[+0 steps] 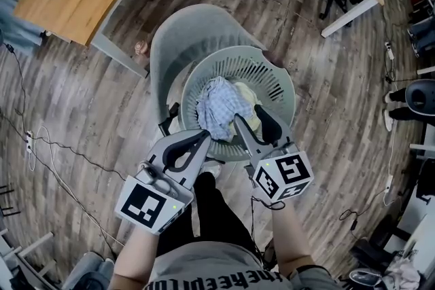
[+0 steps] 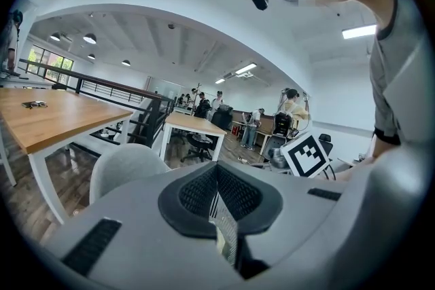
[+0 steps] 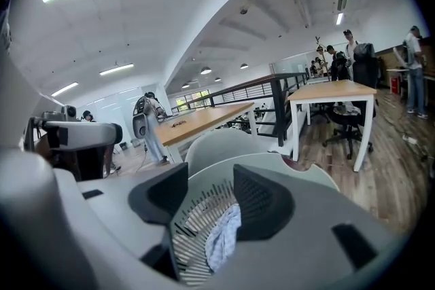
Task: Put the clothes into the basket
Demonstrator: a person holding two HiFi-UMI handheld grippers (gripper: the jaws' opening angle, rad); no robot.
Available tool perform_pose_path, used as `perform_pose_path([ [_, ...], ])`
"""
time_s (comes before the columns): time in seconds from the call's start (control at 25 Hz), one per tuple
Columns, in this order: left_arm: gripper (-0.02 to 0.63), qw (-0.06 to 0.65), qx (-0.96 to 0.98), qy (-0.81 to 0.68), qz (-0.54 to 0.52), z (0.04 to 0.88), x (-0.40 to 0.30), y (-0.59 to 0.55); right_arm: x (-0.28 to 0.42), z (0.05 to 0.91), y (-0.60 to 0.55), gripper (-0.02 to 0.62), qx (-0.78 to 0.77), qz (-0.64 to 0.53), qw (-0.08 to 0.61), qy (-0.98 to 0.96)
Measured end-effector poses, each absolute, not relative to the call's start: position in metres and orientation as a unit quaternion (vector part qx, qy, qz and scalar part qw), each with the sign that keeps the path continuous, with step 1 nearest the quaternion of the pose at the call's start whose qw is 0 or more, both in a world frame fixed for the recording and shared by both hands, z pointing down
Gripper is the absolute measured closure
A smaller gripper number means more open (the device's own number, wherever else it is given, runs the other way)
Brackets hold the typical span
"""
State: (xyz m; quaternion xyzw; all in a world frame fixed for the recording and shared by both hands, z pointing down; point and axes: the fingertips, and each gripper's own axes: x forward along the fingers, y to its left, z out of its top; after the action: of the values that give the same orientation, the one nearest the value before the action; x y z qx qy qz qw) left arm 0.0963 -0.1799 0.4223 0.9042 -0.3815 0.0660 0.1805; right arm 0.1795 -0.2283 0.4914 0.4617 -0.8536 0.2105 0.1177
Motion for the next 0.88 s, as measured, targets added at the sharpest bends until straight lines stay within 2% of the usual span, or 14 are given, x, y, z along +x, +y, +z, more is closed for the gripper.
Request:
perform_pose_path([
  [0.16,0.591,0.166,0.909,-0.379,0.056,0.417,0.095,-0.178,0.179,0.489,-0.221,0.443,0.466,0.216,0.112,-0.851],
  [0.36,0.591,0.165,0.914,-0.366,0.055,0.410,0.097,-0.169,0.180,0.477,-0.209,0.574,0.477,0.206,0.104,-0.848],
  [0.88,0.591,0.134,0.937,-0.320,0.043,0.384,0.095,-0.134,0.164,0.426,-0.161,0.585,0.489,0.179,0.070,-0.851],
])
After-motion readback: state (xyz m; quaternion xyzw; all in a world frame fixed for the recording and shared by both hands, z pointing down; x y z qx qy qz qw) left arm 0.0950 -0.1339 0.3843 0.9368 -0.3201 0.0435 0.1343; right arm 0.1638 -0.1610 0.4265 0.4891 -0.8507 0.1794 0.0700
